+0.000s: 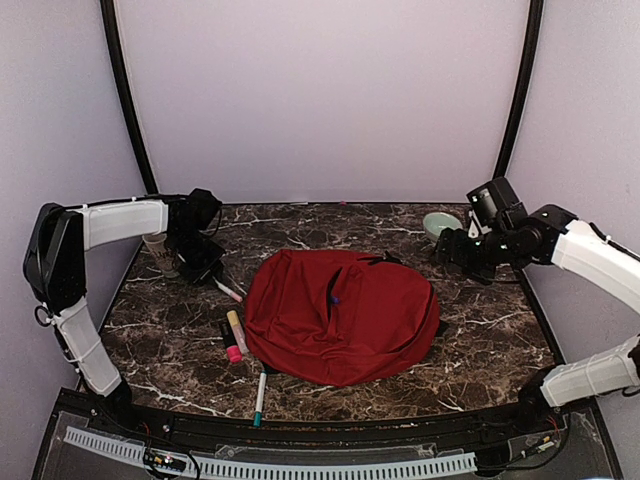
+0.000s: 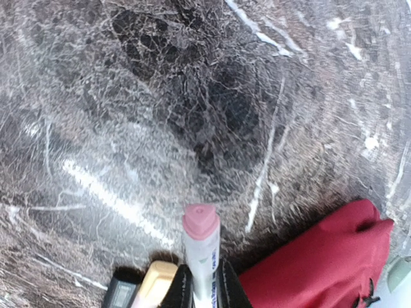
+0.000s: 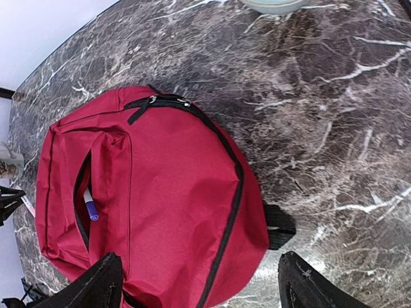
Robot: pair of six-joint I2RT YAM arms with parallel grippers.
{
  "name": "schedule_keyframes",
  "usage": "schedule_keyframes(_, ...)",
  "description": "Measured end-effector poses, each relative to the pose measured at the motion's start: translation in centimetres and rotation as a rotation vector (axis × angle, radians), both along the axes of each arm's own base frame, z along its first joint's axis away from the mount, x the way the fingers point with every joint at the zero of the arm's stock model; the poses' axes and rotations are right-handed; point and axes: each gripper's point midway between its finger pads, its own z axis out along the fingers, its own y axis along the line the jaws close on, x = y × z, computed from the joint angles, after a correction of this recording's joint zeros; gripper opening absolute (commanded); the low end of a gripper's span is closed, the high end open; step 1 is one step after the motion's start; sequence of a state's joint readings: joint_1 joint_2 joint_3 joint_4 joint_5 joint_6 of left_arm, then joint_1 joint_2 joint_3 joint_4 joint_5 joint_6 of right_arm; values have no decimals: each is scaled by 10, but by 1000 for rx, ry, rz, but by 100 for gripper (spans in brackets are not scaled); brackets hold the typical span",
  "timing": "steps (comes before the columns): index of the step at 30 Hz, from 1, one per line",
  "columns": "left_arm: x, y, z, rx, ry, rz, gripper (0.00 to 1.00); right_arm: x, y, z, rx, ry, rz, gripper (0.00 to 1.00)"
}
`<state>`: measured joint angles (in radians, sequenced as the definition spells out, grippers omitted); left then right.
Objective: Pack the student bag
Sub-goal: Pick up the pen at the center of the board.
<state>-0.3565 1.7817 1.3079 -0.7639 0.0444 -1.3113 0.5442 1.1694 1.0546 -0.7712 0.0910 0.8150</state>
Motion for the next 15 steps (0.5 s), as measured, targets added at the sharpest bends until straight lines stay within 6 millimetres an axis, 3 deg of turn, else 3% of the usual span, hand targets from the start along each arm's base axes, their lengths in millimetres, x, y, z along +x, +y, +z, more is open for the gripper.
schedule_keyframes(8, -16, 4, 20, -32, -45, 22, 0, 22, 29, -10, 1, 11, 119, 84)
schedule_keyframes(15, -31, 3, 38, -79, -101, 22, 0, 39, 51, 0, 31, -38, 209, 83)
